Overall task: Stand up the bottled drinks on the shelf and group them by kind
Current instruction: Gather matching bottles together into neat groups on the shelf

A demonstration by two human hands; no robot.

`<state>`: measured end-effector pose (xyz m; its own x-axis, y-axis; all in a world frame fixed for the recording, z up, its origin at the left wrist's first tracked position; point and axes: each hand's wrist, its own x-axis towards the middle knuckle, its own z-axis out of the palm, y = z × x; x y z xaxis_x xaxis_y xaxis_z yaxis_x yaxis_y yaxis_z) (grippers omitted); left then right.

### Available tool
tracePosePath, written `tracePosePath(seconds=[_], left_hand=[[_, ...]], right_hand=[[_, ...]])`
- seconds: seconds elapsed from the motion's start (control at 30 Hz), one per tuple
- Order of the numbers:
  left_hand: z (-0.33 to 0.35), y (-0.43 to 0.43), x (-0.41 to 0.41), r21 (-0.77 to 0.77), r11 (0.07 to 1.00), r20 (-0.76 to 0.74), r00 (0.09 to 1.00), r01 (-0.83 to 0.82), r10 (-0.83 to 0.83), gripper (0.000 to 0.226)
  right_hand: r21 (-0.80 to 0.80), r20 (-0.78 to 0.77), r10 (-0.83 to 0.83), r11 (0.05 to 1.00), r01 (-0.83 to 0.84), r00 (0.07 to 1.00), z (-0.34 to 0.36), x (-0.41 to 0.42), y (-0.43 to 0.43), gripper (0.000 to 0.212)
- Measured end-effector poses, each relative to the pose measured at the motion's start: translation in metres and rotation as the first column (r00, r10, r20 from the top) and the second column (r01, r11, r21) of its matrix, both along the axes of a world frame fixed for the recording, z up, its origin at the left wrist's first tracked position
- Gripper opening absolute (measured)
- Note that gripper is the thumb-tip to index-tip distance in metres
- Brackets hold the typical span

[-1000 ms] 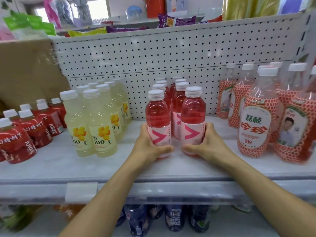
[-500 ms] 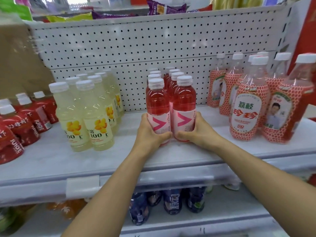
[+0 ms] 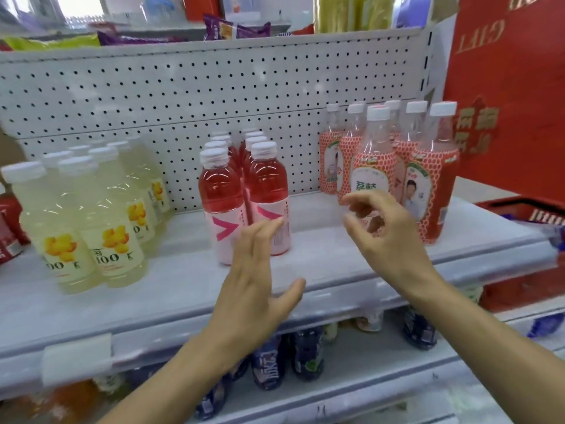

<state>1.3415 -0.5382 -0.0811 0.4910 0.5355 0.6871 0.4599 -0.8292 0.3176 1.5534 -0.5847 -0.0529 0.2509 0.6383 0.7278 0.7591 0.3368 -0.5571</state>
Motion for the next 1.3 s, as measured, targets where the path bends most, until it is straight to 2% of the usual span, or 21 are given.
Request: tracePosePath(seconds=[0.1,0.2,0.27,0.33,0.4,0.47,0.57,0.77,0.83,0.9,0.97,1.0,1.07,1.1,1.13,1.2,1.27,1.3], left_hand=[[0.009,-0.005,0.046,-0.154,0.986,0.041,0.997,0.067,-0.061,0.081],[0.021,-0.003,0.102,-0.298,0.950,0.147,0.988,0.090,-0.048,0.087],[0.029,0.005,0.140,-0.412,0.906,0.234,0.972,0.100,-0.002,0.093],[0.031,0.015,0.173,-0.474,0.873,0.315,0.948,0.116,0.045,0.096],[0.029,0.024,0.194,-0.499,0.860,0.365,0.926,0.106,0.097,0.091],[0.028,0.028,0.203,-0.509,0.855,0.391,0.911,0.099,0.127,0.078],[0.025,0.032,0.202,-0.458,0.889,0.390,0.903,0.018,0.183,0.069],[0.023,0.041,0.177,-0.465,0.858,0.383,0.825,-0.217,0.416,0.068],[0.025,0.038,0.175,-0.439,0.842,0.350,0.804,-0.313,0.481,0.078],[0.032,0.026,0.181,-0.234,0.869,0.354,0.795,-0.435,0.493,0.090],[0.052,0.010,0.195,0.015,0.907,0.408,0.831,-0.420,0.378,0.087],[0.066,0.006,0.203,0.080,0.925,0.410,0.858,-0.372,0.310,0.084],[0.101,0.013,0.220,0.072,0.957,0.369,0.899,-0.280,0.235,0.079],[0.118,0.023,0.229,0.011,0.970,0.328,0.917,-0.243,0.227,0.078],[0.134,0.032,0.236,-0.065,0.975,0.252,0.942,-0.213,0.222,0.076],[0.159,0.051,0.248,-0.170,0.961,-0.007,0.976,-0.217,0.220,0.067],[0.174,0.066,0.252,-0.183,0.950,-0.242,0.948,-0.254,0.207,0.050],[0.180,0.072,0.250,-0.173,0.948,-0.315,0.927,-0.266,0.203,0.044]], right_hand=[[0.205,-0.028,-0.156,0.966,0.159,0.987,0.005,0.036,-0.014,0.030],[0.251,-0.192,-0.260,0.919,0.303,0.946,0.006,0.077,-0.022,0.052],[0.135,-0.258,-0.272,0.940,0.313,0.927,0.007,0.102,-0.016,0.070],[-0.049,-0.246,-0.245,0.970,0.240,0.938,0.005,0.120,-0.007,0.083],[-0.166,-0.250,-0.159,0.979,0.119,0.955,0.001,0.134,-0.001,0.083],[-0.218,-0.273,-0.071,0.976,0.011,0.959,-0.002,0.148,0.001,0.072],[-0.231,-0.240,-0.048,0.973,-0.009,0.970,-0.006,0.169,0.003,0.062],[-0.228,-0.283,-0.225,0.960,0.163,0.932,-0.002,0.211,0.003,0.075],[-0.256,-0.293,-0.256,0.949,0.182,0.921,-0.002,0.220,0.006,0.076],[-0.240,-0.257,-0.286,0.944,0.226,0.923,0.000,0.219,0.006,0.080],[-0.032,-0.183,-0.271,0.962,0.270,0.945,0.012,0.207,0.003,0.080],[0.102,-0.133,-0.243,0.961,0.257,0.961,0.025,0.198,0.003,0.076],[0.238,-0.010,-0.187,0.954,0.184,0.982,0.060,0.184,0.009,0.064],[0.213,0.060,-0.174,0.964,0.157,0.983,0.080,0.179,0.016,0.058],[0.135,0.147,-0.168,0.980,0.149,0.975,0.099,0.177,0.027,0.054],[-0.110,0.342,-0.155,0.973,0.204,0.927,0.132,0.177,0.052,0.048],[-0.348,0.485,-0.091,0.892,0.288,0.870,0.153,0.176,0.070,0.037],[-0.430,0.515,-0.052,0.848,0.311,0.856,0.158,0.176,0.076,0.031]])
